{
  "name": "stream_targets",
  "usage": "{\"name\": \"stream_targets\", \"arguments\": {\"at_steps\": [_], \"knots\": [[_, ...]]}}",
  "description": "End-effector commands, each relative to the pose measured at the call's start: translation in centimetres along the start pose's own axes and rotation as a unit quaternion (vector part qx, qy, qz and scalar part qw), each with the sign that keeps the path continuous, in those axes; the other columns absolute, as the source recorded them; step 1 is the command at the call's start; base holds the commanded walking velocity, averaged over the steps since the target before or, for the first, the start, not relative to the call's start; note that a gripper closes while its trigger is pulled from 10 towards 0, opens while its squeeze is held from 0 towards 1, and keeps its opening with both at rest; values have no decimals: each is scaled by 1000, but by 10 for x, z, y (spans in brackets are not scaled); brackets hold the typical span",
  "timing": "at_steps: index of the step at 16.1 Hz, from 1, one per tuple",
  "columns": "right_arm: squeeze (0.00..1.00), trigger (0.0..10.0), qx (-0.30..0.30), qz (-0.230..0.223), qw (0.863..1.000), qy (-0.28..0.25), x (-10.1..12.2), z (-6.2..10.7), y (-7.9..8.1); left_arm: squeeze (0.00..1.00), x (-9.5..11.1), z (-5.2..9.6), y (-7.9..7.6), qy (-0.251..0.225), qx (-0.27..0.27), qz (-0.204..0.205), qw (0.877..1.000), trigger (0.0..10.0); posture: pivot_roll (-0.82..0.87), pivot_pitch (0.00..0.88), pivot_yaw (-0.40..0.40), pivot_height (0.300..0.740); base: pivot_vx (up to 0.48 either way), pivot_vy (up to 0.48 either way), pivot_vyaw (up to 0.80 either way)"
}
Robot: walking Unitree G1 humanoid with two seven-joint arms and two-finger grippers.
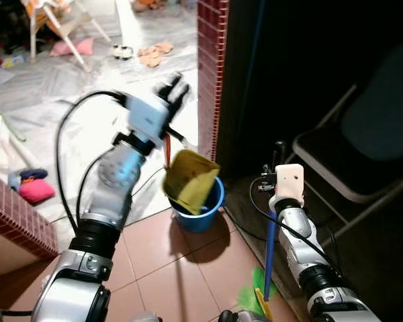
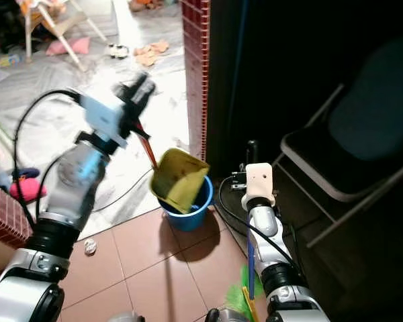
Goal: Sweep floor
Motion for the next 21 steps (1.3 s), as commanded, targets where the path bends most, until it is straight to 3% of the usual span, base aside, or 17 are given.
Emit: {"name": "stream_targets", "arguments": {"at_steps": [1,4,6,9,10,12,15,17,19,20,21], "knots": [[0,10000,11,8,1000,-14,7,-4,3,0,0,-2,16,7,57,48,997,10000,18,0,-31,740,0,0,0],[0,10000,15,8,1000,-15,8,-6,6,0,11,-3,40,-6,117,38,992,10000,20,0,-36,740,0,0,0],[0,10000,16,9,1000,-14,8,-7,6,0,22,-5,59,-21,140,4,990,10000,21,0,-36,740,0,0,0],[0,10000,15,10,1000,-16,9,-8,6,0,38,-8,72,-43,149,-41,987,10000,22,0,-34,740,0,0,0],[0,10000,15,9,1000,-16,9,-8,6,0,51,-13,76,-65,144,-69,985,10000,24,0,-33,740,0,0,0],[0,10000,15,8,1000,-16,8,-8,8,0,59,-15,75,-77,138,-84,984,10000,26,0,-32,740,0,0,0],[0,10000,15,7,1000,-15,7,-7,8,0,84,-20,90,-106,162,-92,977,10000,29,0,-30,740,0,0,0],[0,10000,15,7,1000,-14,6,-7,8,0,94,-20,103,-109,175,-130,970,10000,39,0,-32,740,0,0,0],[0,10000,20,2,1000,-10,5,-8,11,0,69,-8,120,-46,201,-180,962,10000,42,0,-32,740,0,0,0],[0,10000,25,-7,1000,-7,5,-8,13,0,58,-2,121,-24,204,-179,962,10000,43,0,-31,740,0,0,0],[0,10000,28,-44,999,-6,7,-9,16,0,21,14,119,44,217,-154,963,10000,48,0,-36,740,0,0,0]]}}
Point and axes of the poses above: a point about 5 cm out from each wrist's last joint towards the gripper, its own z axis pointing back from the gripper into the wrist, its own x axis along the axis of the wrist's last joint, y = z × x, the point moved 1 cm from there along -z, pointing out of the wrist towards the gripper, and after that the axes turned 11 degrees about -z, right-handed, at the moved point
